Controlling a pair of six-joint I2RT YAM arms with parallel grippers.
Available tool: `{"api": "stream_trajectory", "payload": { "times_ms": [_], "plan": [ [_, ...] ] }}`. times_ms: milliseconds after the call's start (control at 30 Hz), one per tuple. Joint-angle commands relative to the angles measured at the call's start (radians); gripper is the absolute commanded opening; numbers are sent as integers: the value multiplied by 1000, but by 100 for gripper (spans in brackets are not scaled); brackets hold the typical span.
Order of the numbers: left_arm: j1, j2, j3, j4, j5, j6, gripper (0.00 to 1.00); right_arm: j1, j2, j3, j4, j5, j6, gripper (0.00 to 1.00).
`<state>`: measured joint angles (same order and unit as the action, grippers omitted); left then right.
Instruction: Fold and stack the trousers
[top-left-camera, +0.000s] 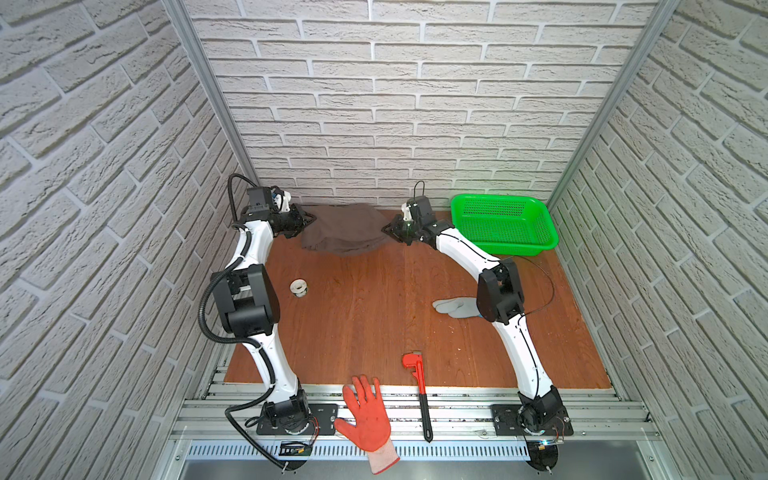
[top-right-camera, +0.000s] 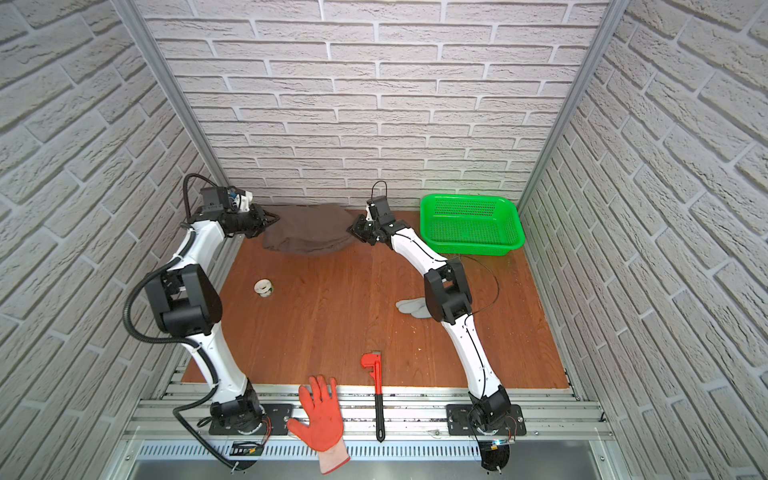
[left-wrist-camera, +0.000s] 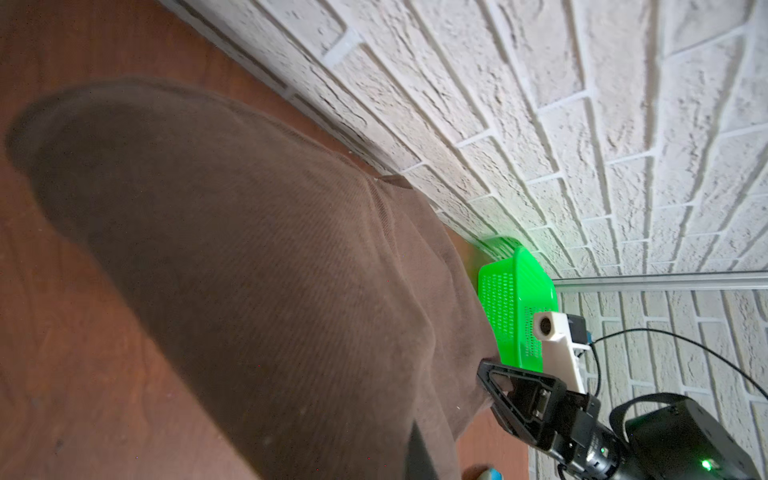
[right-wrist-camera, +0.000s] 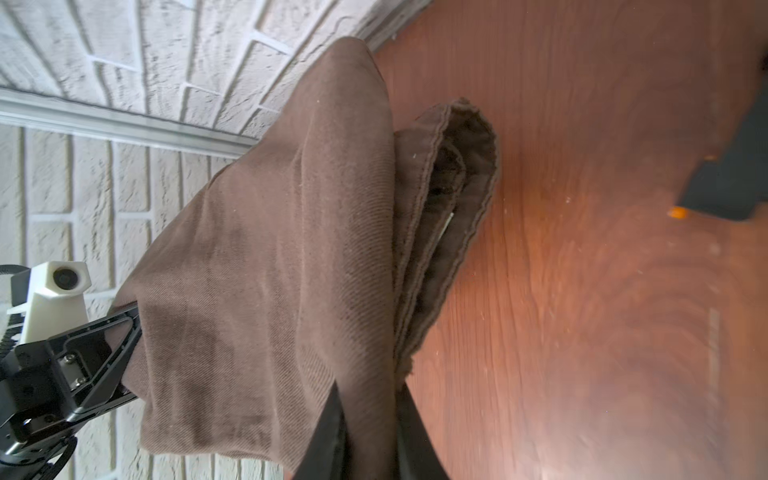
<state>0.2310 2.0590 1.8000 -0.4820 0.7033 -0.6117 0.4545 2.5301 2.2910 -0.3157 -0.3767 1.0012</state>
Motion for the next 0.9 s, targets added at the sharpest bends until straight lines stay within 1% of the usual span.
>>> {"api": "stream_trajectory", "payload": {
  "times_ms": [0,67,133,167,200,333,433,500,567,667,767,867],
  "plan": [
    [52,80,17,-106,-49,37,44,22,60,47,10,38,57,27],
    [71,81,-5,-115,-81,38,54,31,70,39,-18,44,55,37],
    [80,47,-27,-117,-118,47,63,40,24,-21,-14,77,32,44],
    [82,27,-28,-135,-147,58,92,43,-12,-68,-6,96,19,47],
    [81,8,-18,-159,-179,68,98,43,-45,-101,-6,107,8,49],
    [61,-90,-22,-193,-227,80,98,42,-177,-207,-49,152,-65,52],
    [-9,-152,-36,-242,-280,117,98,41,-295,-333,-55,204,-114,53],
    [-76,-170,-70,-249,-295,127,94,39,-374,-429,-44,230,-140,53],
    [-136,-171,-112,-234,-313,118,89,38,-437,-511,-35,246,-159,53],
    [-218,-128,-159,-204,-326,94,77,36,-523,-617,-18,253,-175,52],
    [-282,-88,-202,-180,-333,74,74,36,-609,-701,-18,249,-189,52],
    [-337,-99,-277,-122,-334,45,74,37,-670,-769,-19,252,-204,52]
  ]
}}
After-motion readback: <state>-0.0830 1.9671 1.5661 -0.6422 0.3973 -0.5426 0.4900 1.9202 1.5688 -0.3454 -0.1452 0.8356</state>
